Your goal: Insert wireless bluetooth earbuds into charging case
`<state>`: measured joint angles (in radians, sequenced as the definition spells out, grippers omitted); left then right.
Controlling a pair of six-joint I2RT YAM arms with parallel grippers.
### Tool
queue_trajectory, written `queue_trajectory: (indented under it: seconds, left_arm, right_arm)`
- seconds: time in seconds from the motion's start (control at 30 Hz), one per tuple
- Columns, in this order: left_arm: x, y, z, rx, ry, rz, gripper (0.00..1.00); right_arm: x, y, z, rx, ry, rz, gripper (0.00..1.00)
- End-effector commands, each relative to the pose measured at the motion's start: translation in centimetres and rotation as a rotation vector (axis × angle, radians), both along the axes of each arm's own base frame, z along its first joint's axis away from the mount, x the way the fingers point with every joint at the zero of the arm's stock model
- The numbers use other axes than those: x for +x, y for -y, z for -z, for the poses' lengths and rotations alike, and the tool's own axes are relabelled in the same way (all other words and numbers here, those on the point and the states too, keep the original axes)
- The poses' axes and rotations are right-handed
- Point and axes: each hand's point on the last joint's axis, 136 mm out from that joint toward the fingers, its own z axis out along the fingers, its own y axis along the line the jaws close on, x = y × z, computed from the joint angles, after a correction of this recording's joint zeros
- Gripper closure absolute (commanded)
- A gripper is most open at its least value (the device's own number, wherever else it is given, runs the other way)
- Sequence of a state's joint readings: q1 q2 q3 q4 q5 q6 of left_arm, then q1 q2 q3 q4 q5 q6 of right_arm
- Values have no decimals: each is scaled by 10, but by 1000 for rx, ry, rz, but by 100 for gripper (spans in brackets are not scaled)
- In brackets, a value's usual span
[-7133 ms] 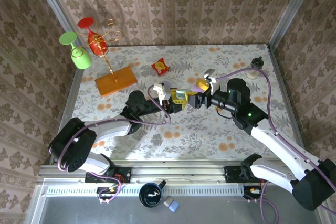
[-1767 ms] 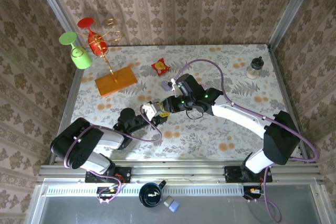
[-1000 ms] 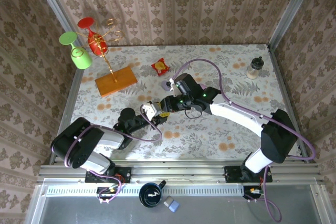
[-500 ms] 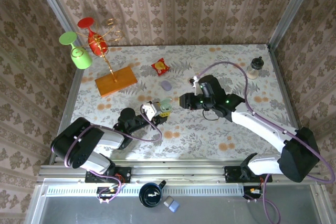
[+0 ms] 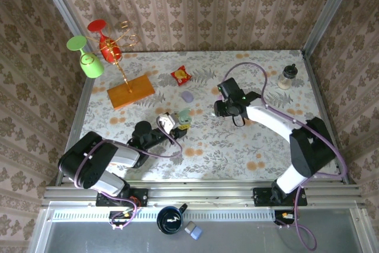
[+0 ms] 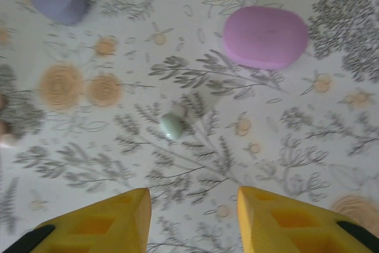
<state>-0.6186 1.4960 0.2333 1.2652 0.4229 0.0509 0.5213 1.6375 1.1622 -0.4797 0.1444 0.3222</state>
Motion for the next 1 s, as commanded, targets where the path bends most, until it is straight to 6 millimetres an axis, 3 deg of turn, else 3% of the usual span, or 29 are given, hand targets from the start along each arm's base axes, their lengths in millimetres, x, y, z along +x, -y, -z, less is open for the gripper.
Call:
queue_trajectory:
  seconds: [0.0,0.27,0.57,0.7,0.97]
  left_arm:
    - [15,-12,0,-37,-42,-77,73]
    - [45,-55,3,-96,-121,-290,74]
    - [60,-111,1,-105,-91,-549,74]
    - [61,-118,0,-104,-84,-582,73]
    - [59,-112,-1,-94,-74,-542,73]
  right_arm:
    - [-1,15,8,-254,-39,-69,56]
    - [7,-4,22,-527,-47,-177,57]
    - [13,-24,41,-705,-47,-250,58]
    - [17,-31,45,-746,-38,-271,59]
    - [22,-38,53,-839,-44,-292,62]
